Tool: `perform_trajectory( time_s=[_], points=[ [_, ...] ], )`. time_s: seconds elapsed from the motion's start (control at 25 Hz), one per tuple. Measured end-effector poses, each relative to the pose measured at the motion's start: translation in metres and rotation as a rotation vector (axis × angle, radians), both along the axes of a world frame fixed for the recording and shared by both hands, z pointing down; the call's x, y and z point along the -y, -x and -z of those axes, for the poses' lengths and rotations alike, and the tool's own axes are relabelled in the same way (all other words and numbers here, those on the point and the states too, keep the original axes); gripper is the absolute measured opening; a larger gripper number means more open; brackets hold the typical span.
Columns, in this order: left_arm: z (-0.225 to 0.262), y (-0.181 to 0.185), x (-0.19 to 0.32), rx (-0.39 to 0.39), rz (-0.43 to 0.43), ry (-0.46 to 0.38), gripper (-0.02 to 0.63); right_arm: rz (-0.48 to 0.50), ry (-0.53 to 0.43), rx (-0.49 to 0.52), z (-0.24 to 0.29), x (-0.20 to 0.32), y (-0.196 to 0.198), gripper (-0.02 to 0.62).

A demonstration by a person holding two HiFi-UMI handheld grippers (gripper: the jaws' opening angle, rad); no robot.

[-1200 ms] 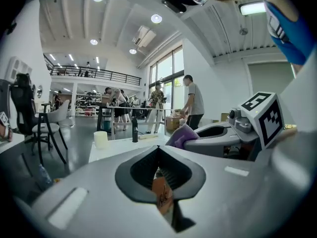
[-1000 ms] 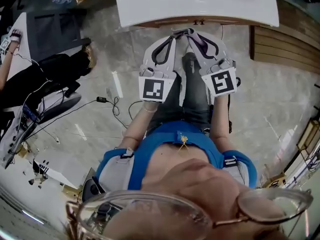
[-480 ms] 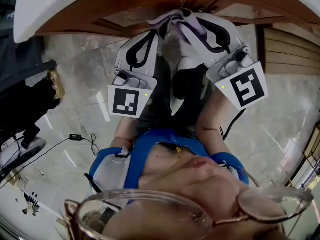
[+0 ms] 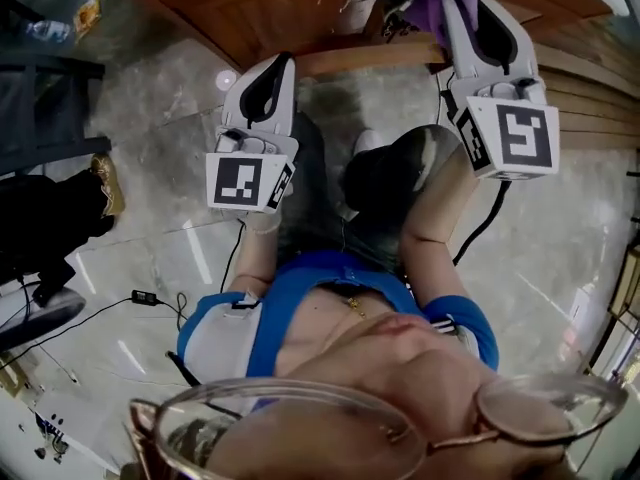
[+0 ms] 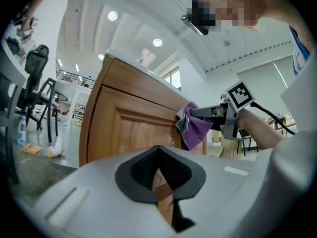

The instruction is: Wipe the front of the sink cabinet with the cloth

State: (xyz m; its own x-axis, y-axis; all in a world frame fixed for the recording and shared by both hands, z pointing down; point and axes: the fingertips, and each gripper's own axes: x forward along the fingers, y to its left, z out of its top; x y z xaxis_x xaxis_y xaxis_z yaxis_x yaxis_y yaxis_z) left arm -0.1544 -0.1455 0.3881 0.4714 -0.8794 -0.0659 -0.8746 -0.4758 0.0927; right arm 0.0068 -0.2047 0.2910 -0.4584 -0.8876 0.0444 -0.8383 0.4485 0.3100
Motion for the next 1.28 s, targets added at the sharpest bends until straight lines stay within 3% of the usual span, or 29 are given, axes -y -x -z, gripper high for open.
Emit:
perform_trajectory(
  time_s=[0.16,0.32,0.52,0.68,1.28],
  points=[
    [-0.009,0.01,-0.004,-0.018,0.03,0.017,0.002,-0.036,-0.001,-0.027,-0.005,0.01,-0.002,0.054],
    [-0.016,0.014,-0.004,-0.026,0.044,0.03,0.002,-0.027,-0.036,0.018,-0.006,0.011,-0.004,0.052],
    [-0.024,0.024,-0.015,-0.007,0.079,0.033,0.002,0.015,-0.071,0.077,-0.011,0.002,0.011,0.052],
    [-0.039,0.037,-0.024,0.04,0.138,0.05,0.002,0.051,-0.086,0.05,-0.012,-0.002,0.032,0.052],
    [-0.058,0.097,-0.059,0.028,0.31,0.099,0.002,0.323,-0.098,0.117,-0.01,-0.007,0.139,0.052]
  ],
)
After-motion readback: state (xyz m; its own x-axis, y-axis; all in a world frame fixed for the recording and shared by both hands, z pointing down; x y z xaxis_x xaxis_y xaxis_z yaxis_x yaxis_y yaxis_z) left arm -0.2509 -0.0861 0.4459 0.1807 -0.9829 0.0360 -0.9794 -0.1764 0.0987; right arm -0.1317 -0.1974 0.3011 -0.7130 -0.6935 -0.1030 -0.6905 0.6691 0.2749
